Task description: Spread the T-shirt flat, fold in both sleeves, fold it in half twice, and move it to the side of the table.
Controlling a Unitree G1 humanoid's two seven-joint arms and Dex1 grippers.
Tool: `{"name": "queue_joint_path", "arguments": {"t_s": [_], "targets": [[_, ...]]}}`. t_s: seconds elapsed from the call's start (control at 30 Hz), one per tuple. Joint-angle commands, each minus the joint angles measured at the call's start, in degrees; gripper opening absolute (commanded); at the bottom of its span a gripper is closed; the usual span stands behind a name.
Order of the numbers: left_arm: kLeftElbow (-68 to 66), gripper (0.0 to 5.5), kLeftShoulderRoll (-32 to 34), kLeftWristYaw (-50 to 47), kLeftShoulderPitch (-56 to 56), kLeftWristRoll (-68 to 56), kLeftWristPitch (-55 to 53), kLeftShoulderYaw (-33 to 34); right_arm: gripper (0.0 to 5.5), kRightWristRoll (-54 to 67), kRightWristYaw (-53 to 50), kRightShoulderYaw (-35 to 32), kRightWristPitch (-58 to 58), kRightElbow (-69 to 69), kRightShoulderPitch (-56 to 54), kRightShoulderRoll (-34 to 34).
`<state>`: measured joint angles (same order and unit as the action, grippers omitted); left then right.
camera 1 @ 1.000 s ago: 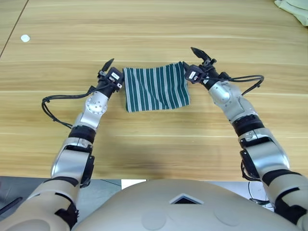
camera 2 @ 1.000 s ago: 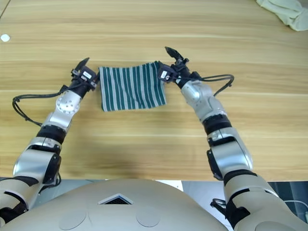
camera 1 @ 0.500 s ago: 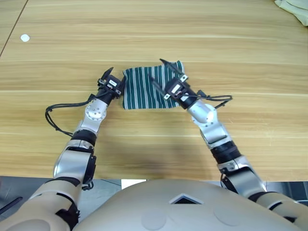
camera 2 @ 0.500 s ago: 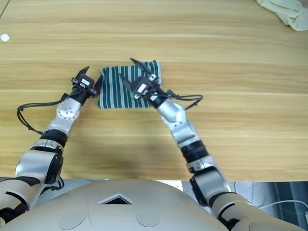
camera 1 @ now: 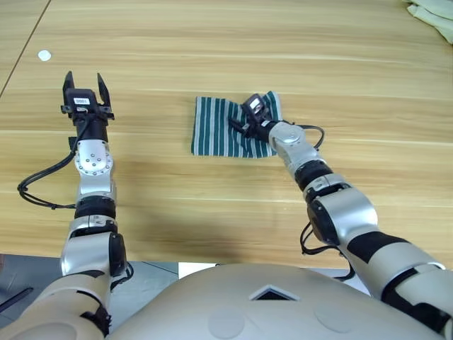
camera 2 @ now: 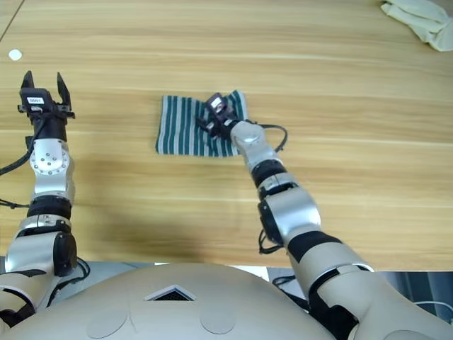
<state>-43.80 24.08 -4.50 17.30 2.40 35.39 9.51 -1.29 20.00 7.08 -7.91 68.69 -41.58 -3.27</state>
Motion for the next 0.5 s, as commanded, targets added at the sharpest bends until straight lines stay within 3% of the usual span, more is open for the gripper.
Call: {"name": "queue_joint_path", "arguments": {"t_s": [0.03,0.13,0.23,0.5], "targets": [[3.0,2.72,-2.3,0.9,-2.8,-1.3,-0.8,0.2,2.78,3.5,-17.5,-9.6,8.6,7.6,3.7,-11.9],[6.3,2.72,-4.2,1.6,-5.8,-3.3,-0.9,1.0,2.78,12.0,-29.6,-21.9,10.0,8.7,5.6,-19.1],[10.6,2.72,-6.8,1.8,-9.7,-4.8,-2.0,1.2,2.78,17.4,-35.7,-29.9,10.0,8.5,7.6,-21.9],[16.2,2.72,-11.6,4.0,-15.7,-10.4,-6.7,3.0,2.78,19.3,-43.1,-36.5,6.2,6.5,8.1,-20.2]]}}
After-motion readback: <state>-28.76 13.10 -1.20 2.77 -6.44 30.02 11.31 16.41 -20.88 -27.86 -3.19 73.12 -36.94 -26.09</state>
